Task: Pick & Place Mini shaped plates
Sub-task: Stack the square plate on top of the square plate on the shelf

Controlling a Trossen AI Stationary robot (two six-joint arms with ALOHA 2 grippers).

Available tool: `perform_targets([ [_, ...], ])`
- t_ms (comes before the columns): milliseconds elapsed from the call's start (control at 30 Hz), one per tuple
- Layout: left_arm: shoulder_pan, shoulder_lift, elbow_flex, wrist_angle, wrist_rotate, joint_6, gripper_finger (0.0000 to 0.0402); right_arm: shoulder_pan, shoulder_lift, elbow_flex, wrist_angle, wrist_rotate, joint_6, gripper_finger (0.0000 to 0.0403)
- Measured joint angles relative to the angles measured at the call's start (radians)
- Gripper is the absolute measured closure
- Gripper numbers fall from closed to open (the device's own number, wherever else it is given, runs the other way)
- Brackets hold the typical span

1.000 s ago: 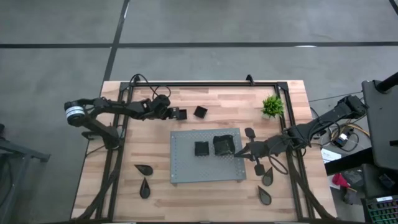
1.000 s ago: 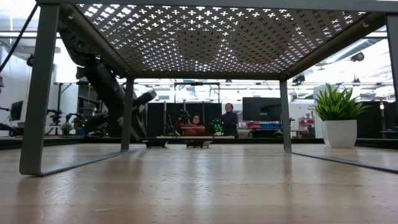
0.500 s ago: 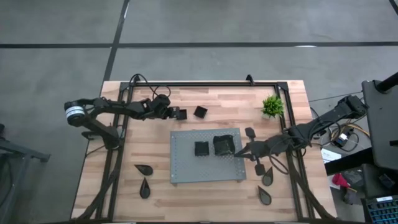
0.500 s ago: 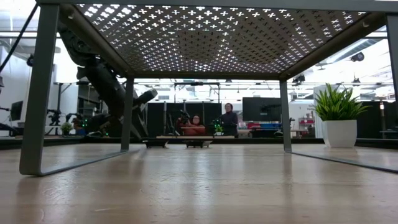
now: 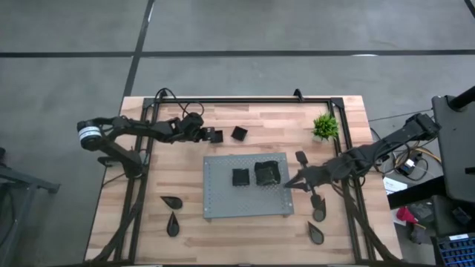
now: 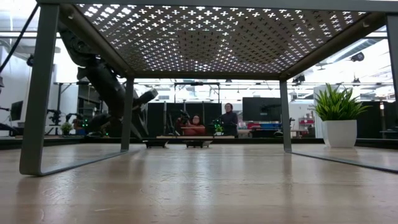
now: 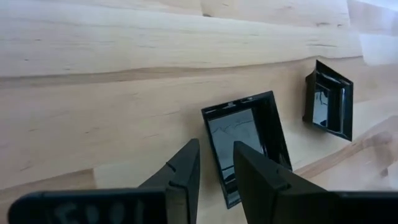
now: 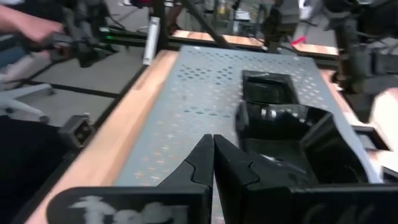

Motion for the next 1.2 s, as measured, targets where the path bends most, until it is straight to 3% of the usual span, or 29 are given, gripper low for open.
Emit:
perform_targets([
  [1000, -0.008, 0.118, 0.049, 0.039, 0.031, -0.018, 0.0313, 0.018, -0.031, 0.000, -0.006, -0.015, -0.002, 0.0394],
  [1200, -0.008, 0.110, 0.049, 0.046, 0.031, 0.001, 0.0357, 0.020, -0.032, 0.000, -0.006, -0.015, -0.002, 0.0394],
])
